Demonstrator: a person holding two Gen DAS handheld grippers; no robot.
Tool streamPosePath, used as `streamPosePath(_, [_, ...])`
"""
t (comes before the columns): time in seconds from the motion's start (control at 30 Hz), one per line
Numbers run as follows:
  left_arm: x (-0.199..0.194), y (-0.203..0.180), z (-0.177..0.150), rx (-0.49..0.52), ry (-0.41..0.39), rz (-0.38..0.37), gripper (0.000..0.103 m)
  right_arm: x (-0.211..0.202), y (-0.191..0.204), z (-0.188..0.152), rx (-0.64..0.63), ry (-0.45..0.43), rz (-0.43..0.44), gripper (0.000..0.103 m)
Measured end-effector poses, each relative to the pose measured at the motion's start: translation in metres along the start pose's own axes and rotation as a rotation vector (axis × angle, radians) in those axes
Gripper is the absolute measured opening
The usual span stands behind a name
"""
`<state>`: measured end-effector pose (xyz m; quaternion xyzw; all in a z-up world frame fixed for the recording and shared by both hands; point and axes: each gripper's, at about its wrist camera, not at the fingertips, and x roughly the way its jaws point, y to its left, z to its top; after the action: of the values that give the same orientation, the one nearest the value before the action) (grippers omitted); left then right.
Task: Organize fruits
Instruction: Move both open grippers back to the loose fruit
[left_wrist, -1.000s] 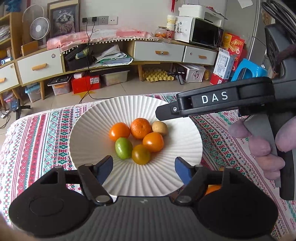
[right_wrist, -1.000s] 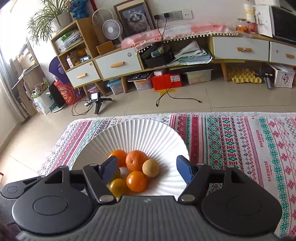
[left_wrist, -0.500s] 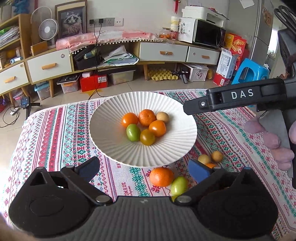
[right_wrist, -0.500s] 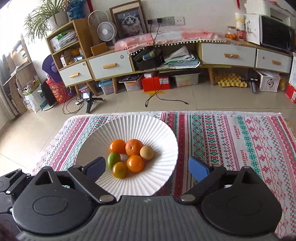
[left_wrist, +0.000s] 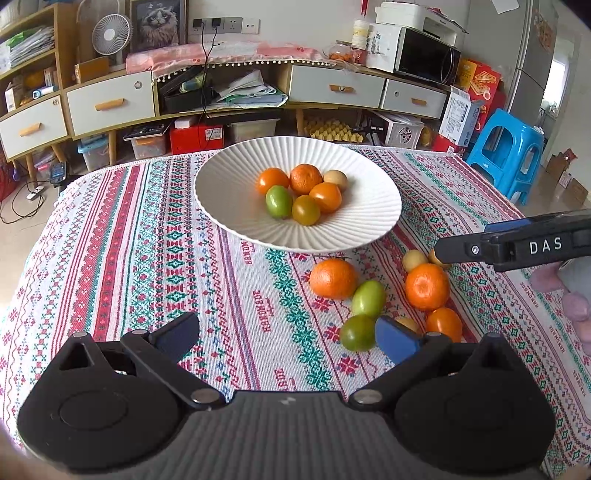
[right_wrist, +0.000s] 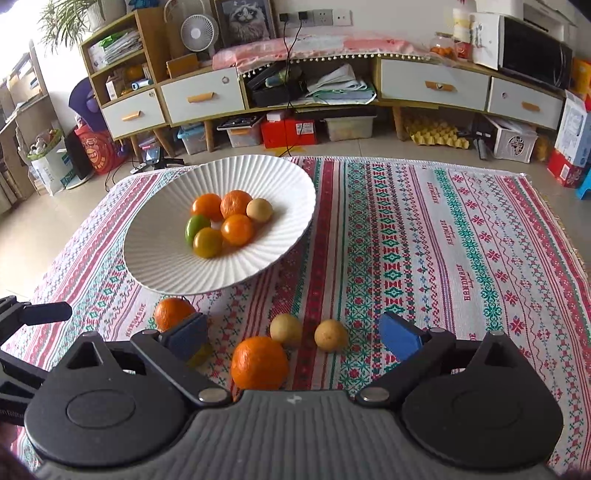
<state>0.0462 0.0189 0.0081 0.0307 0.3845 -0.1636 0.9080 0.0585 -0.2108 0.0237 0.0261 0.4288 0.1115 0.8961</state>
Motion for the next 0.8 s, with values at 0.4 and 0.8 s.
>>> streamPosePath(0.4, [0.014,-0.014,-0.035,0.07,-0.052,0.0,0.102,0.002,-0.001,-0.053,-0.069,-0.008,0.032,0.099])
streamPosePath(0.8, [0.025,-0.025,-0.038,0.076,-0.086,0.005,0.1,0.002,0.011,-0.07,-0.14,-0.067,0.016,0.098])
